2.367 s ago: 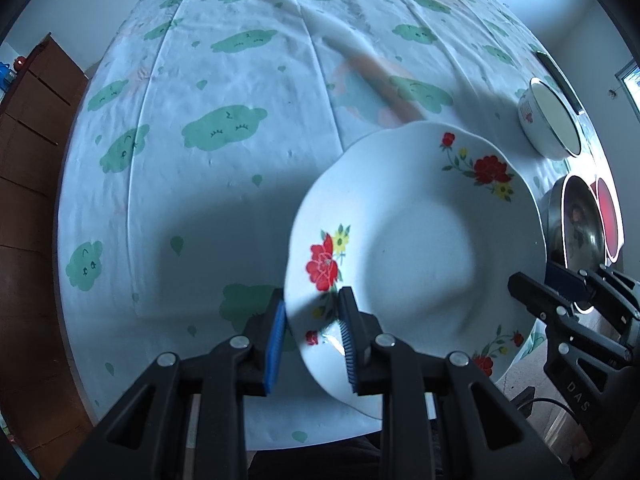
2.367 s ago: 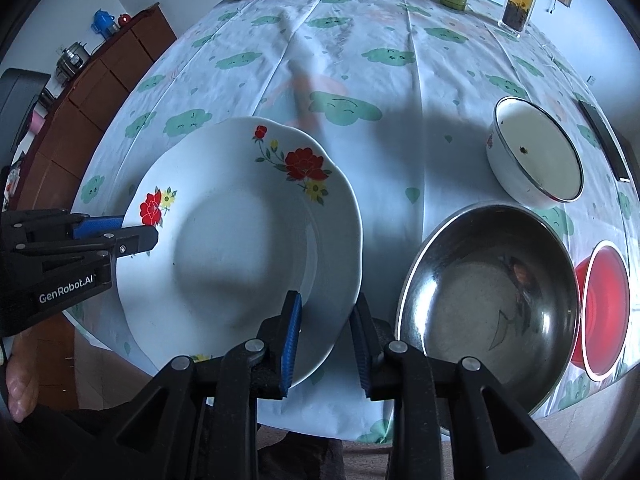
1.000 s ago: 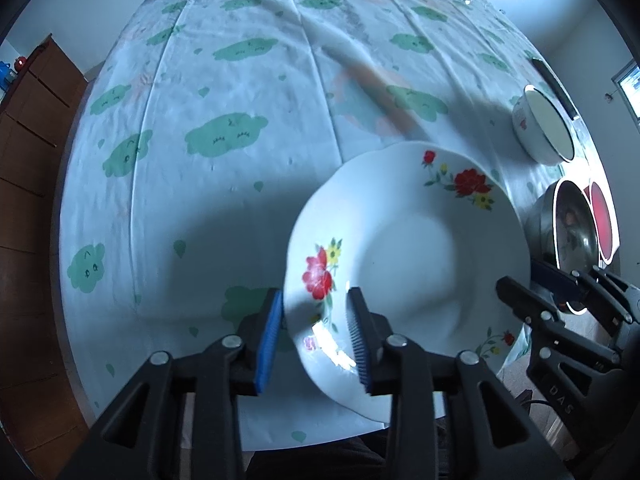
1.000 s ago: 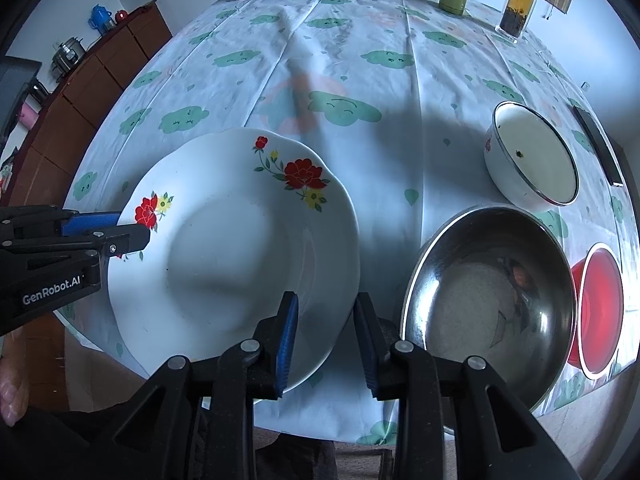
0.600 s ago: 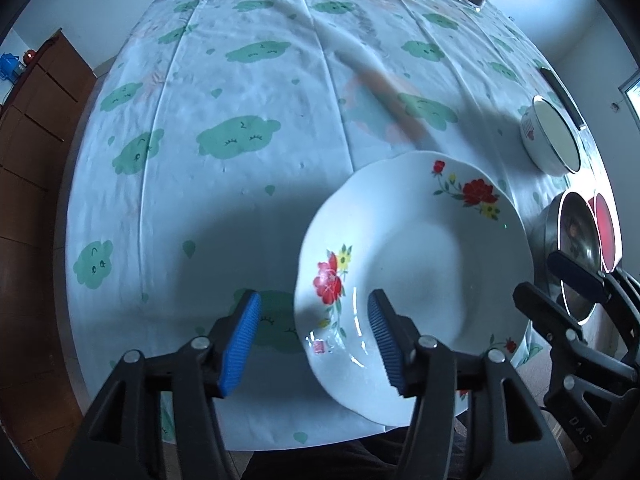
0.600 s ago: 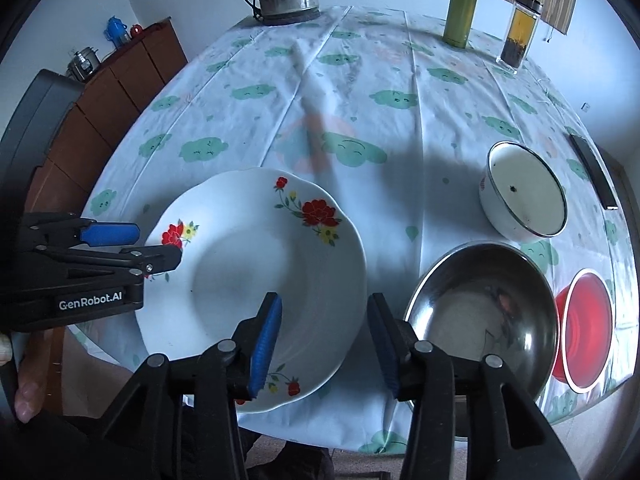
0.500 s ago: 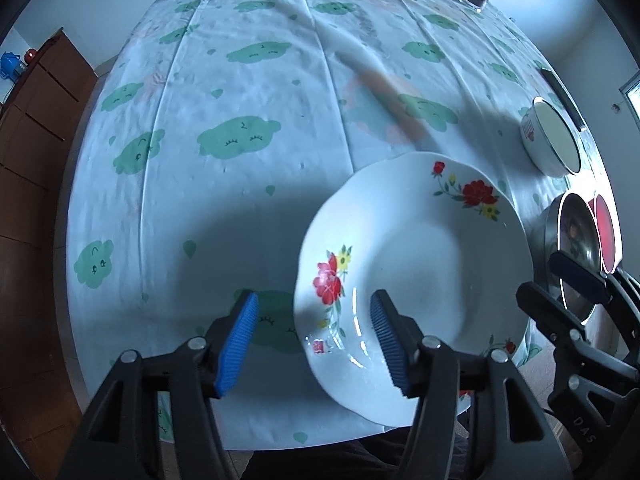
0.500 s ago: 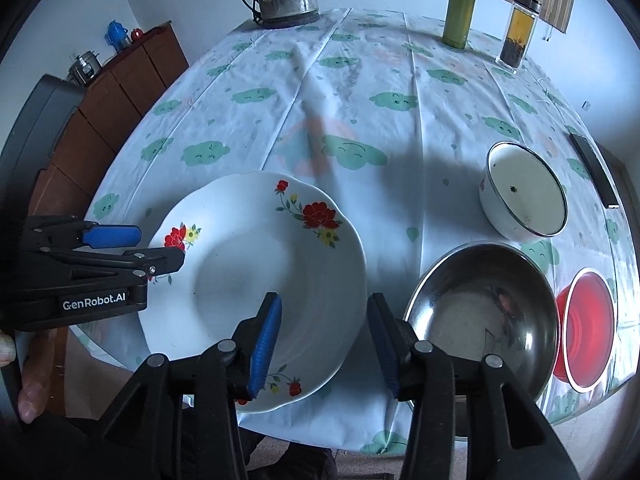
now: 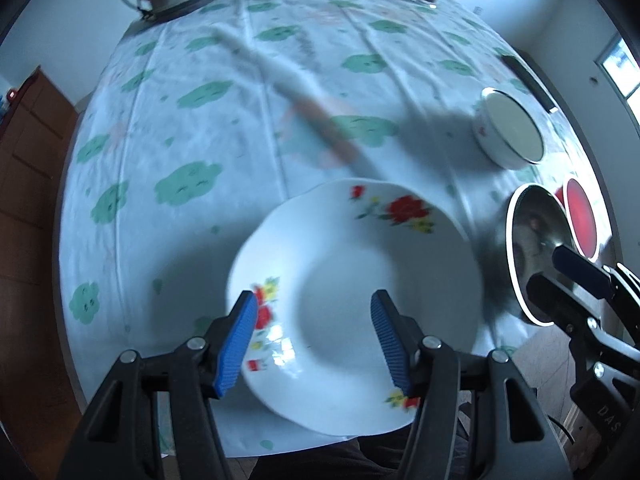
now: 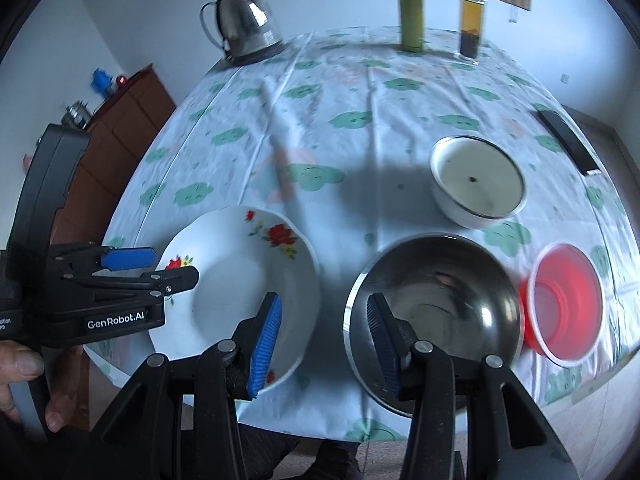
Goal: Organize plates and bowls
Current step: 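Lower the red-flower plate onto the plate stack and open both grippers, then move both grippers to the rim of the pink plastic bowl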
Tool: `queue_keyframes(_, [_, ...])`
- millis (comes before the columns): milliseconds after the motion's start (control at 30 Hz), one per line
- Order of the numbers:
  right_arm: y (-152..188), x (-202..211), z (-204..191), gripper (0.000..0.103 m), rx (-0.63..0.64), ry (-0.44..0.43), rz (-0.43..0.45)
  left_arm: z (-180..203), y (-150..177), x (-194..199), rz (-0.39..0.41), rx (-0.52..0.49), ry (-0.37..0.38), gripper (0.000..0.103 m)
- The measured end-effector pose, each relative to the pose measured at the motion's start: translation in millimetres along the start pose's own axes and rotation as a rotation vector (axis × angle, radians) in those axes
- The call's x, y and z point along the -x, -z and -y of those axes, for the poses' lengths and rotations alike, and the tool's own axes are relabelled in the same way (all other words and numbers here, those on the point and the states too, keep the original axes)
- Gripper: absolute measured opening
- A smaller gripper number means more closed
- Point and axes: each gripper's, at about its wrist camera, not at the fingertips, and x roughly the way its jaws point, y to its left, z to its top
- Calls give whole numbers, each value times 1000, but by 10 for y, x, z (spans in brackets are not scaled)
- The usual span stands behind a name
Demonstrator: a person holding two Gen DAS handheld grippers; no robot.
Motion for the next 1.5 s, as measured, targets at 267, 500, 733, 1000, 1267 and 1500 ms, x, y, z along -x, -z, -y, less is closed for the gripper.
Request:
queue_keyframes(267, [57,244,391,47,-94,31,50,549,-215,162,41,-122,42,60])
queue_keyframes(500, [117,455,916,47,-207,95,96,1084,-427,278,58,-222,88,60])
queue_keyframes(733, [257,571,1413,47,-315,151,123,1592,-587,310,64,-309,117,60])
queue_keyframes(1000, [429,611,1905,47,-419,199,112,2135,-694,218,39,-389,129,60])
queue_keyframes(1267, [502,547,2139,47,-460,193,103,2472,-731,17,-3,-429,117,60])
queue_keyframes(1500, [512,445,2263,47,-481,175,89,2621,-765,-102,-21,-447,100,60])
